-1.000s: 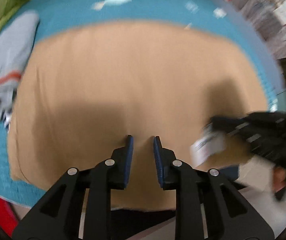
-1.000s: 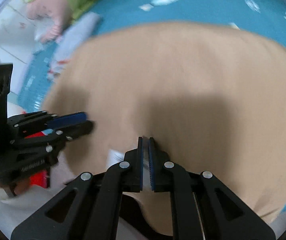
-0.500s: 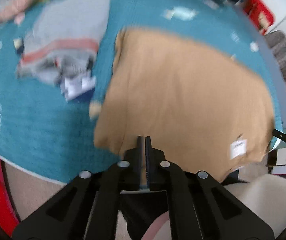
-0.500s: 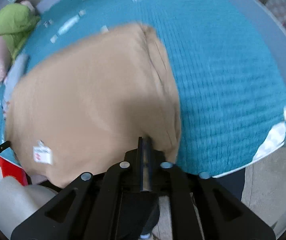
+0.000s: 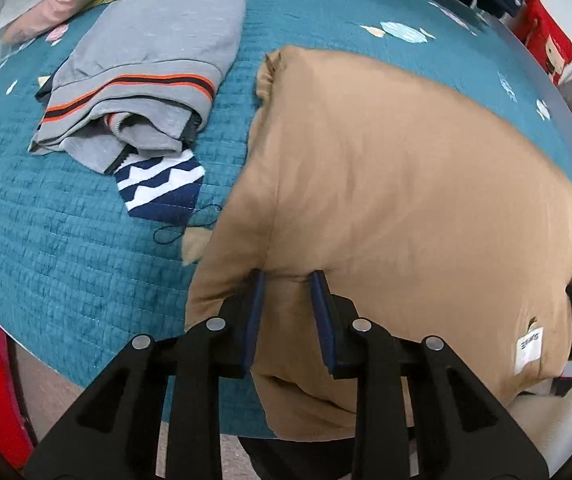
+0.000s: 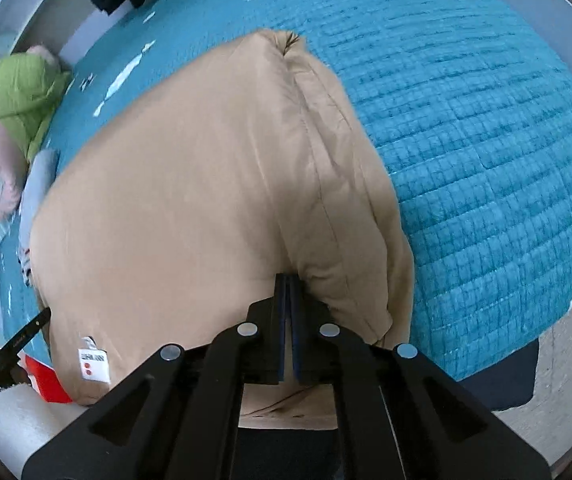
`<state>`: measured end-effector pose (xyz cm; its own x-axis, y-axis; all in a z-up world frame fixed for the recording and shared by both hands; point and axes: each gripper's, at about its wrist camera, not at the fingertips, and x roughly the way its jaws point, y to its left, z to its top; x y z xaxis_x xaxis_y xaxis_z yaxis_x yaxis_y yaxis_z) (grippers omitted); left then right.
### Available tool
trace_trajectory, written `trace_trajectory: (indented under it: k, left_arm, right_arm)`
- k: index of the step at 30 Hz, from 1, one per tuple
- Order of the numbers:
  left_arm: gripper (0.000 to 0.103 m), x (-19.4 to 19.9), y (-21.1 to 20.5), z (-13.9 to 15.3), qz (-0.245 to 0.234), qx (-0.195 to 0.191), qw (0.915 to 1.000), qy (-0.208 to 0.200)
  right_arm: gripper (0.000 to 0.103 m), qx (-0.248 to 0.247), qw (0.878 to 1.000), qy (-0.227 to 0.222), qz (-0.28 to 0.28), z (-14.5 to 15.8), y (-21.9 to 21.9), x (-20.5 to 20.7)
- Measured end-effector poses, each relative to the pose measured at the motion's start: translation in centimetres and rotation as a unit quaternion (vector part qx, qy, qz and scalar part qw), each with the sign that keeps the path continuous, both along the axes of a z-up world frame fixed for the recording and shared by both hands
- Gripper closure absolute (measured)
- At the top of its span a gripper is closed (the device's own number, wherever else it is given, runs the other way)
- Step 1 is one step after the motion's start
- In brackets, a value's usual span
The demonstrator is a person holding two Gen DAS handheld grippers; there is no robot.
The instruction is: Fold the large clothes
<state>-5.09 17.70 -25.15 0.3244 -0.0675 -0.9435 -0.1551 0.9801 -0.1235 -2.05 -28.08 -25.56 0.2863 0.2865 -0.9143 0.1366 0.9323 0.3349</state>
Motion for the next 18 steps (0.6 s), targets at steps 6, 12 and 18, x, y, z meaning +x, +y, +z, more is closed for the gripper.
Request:
trace_trajectory:
  k: [6,12,18]
  left_arm:
    - [0.032,-0.4,-0.1,2.9,-0.002,0.002,0.9997,-0.024]
    - [0.025,-0.1,-0.9,4.5,-0.004,0.042,0.9984,-0.037]
    - [0.018,-0.2,-1.9,5.4,-0.017,0.057,0.9969,-0.051]
  right_arm:
    - [0.019,0.047,0.997,-0.057,-0.023,3.8,-2.3,-0.8]
    - [0.009,0.026,0.992,-0.096,-0.081,5.8,-5.7,-1.1]
    - [0.009,0.069,0.992,-0.047,-0.096,2.5,-8.4,-1.5]
